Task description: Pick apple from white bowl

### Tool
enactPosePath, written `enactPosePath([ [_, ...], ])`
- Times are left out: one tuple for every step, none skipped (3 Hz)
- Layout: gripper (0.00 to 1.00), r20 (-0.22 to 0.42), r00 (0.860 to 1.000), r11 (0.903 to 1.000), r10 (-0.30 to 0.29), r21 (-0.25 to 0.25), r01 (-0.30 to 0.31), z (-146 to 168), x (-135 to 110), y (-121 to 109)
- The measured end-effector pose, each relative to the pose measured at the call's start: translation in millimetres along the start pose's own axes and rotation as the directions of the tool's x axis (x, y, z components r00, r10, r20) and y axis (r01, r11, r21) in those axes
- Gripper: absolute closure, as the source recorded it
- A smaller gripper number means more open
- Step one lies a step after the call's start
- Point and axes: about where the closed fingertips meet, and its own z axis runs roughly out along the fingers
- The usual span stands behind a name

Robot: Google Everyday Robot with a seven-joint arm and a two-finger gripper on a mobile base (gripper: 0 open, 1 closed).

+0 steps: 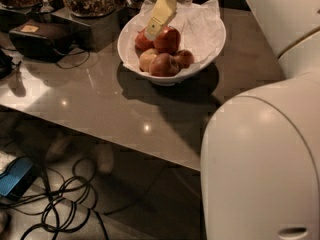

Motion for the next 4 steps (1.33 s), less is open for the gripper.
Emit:
enactPosePath([
  [0.0, 0.0, 1.0, 1.0, 0.0, 0.0, 0.0, 0, 0, 0],
  [0.0, -0.009, 1.0, 1.0, 0.003, 0.0, -0.003, 13, 6, -8],
  [0.0, -0.024, 1.0, 0.9999, 0.013, 0.004, -0.013, 23, 18, -18],
  [0.18, -0.039, 0.999, 0.9998, 0.015, 0.016, -0.014, 28, 28, -27],
])
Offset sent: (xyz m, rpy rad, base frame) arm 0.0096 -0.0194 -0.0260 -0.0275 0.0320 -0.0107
